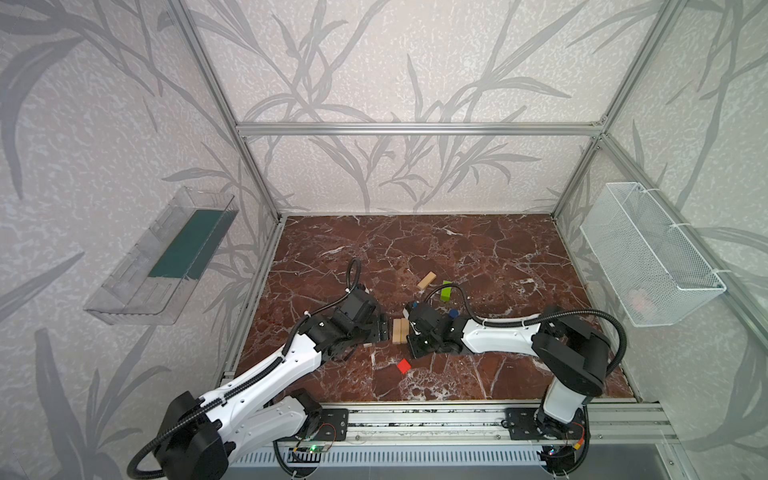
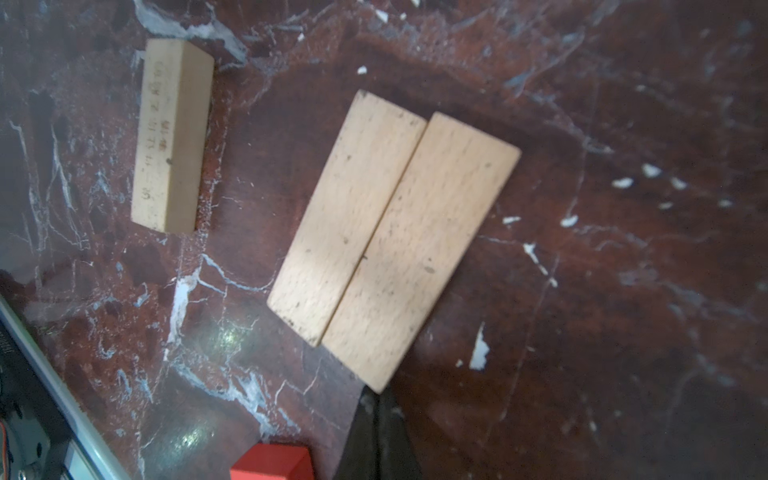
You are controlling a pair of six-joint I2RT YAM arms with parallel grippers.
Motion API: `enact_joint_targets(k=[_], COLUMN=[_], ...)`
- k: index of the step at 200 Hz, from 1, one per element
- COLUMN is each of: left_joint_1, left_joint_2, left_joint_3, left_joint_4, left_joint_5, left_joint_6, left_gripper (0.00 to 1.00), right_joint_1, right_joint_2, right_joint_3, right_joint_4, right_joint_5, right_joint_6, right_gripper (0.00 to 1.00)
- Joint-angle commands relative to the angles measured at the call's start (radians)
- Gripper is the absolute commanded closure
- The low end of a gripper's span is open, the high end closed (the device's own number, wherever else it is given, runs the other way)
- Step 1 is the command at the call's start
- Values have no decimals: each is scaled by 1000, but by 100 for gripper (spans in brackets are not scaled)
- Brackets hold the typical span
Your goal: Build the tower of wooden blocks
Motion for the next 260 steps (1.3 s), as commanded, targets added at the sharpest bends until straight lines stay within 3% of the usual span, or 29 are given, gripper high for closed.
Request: enact_joint_targets(k=[1,55,84,117,164,201,229,260], left_joint_1=[7,7,7,7,7,8,8,9], left_joint_2=[-14,-11,15,68,150,261,347,417], left_joint_3=[33,23,15,8,-2,14,38,59], left_joint_4=[-24,-42,-61,-76,-75,-85,-77,-84], left_joint_5=[-19,-27,-27,-40,-93,-133,-131,-177], left_joint_6=[13,17,16,0,-62,-140,-165,-218], left_gripper=[13,13,13,16,18,22,25,36], right_joint_1=[4,-3,-36,-119,-223,-233,-232,-232], right_joint_2=[-21,-227,-331,-419,-440,-429,-420,-426], right_joint_3=[9,-39,-103,-163,-237,-285,-320,-325], right_joint_4=[-21,-68,-57,-40,61,157,224,237], right_joint_5=[-17,18,54,7,-106,-137,-170,-149], right_joint_6=[-8,-63,-105,-182,-291,-397,-436,-450], right_gripper=[95,90,79,68,51,38,33,29])
